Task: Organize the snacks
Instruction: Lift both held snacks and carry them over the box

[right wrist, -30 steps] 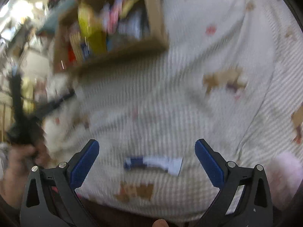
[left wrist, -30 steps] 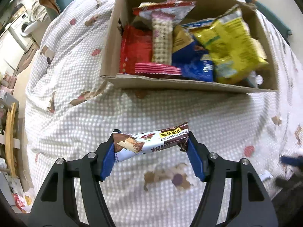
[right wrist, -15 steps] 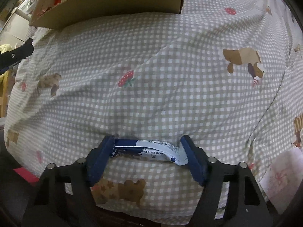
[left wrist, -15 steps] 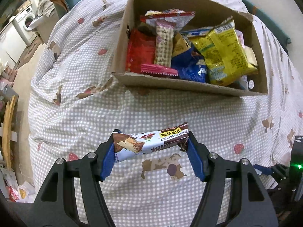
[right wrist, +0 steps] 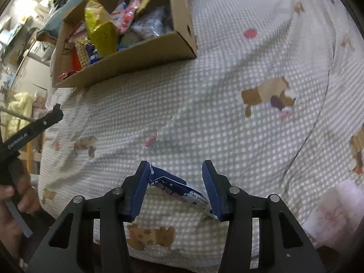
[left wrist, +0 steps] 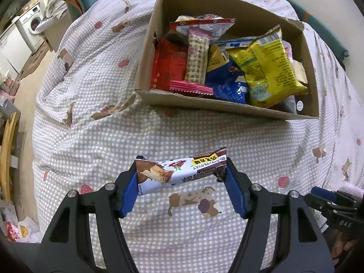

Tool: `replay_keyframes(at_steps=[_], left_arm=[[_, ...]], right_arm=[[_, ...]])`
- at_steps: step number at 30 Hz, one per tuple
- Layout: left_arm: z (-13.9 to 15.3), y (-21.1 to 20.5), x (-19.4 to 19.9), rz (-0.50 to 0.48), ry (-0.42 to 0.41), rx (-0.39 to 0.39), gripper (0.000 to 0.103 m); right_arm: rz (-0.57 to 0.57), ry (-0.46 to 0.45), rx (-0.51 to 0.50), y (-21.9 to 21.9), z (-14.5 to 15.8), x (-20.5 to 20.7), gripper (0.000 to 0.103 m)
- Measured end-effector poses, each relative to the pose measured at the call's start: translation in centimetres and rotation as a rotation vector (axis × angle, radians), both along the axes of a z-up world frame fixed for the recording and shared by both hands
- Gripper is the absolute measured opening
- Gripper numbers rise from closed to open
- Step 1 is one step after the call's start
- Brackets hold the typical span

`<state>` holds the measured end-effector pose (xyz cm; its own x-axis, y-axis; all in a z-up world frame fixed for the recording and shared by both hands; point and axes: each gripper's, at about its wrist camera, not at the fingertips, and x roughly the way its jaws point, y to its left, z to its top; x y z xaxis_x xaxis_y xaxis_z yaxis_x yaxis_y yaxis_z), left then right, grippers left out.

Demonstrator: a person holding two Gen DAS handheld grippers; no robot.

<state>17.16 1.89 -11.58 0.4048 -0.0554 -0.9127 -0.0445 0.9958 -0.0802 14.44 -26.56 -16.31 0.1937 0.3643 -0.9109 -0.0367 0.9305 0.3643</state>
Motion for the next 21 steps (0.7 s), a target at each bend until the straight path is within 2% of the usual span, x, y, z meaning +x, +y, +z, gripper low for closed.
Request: replay_keyframes(at_steps=[3,6,8,11,14,16,17,18,20,21], left_arm=[[-0.1,0.0,0.2,0.008,0.003,-0.005,0.064],[-0.1,-0.4,0.2,-0.001,-0.001,0.0,0.064],[-0.2,-0.7,0.1,-0.011,-0.003,0.007,0.064],[-0.2,-0.8,0.0,-0.015,-0.008,0.011,0.064],[-0.2,-0.6,0.0,-0.007,-0.007,0.009,0.064],[-0.3,-0.5,0.0,-0.003,-0.003,0.006,0.064],[-0.4,-0.4,-0.1,-0.003,-0.004,0.009,0.064],[-0.4,-0.4,-0.1,-0.004,-0.006,0.013,0.064],[-0.3,-0.3,-0.1,-0.001,-0.009,0.016,0.064],[-0.3,-0.2,-0.1,0.003,-0.012,0.015,0.064]], right_arm=[[0.006,-0.018,0.016,0.1,0.4,0.0,0.053],[0.024,-0.05,-0.03,0.7,1.7,-0.2,0.055],[0.017,-0.025,-0.029,0.7,1.3,-0.1,0.086],[0.075,-0.019,-0.098,2.4,0.4,-0.2,0.087],[0.189,-0.054,-0.25,5.1,-0.5,-0.4,0.087],[0.249,-0.073,-0.37,6.5,-1.4,-0.3,0.085],[0.284,-0.082,-0.434,7.1,-2.0,-0.1,0.08],[0.321,-0.086,-0.486,7.7,-2.5,-0.1,0.073],[0.358,-0.062,-0.495,8.1,-3.2,0.1,0.043],[0.343,-0.053,-0.485,7.7,-3.3,0.3,0.04]])
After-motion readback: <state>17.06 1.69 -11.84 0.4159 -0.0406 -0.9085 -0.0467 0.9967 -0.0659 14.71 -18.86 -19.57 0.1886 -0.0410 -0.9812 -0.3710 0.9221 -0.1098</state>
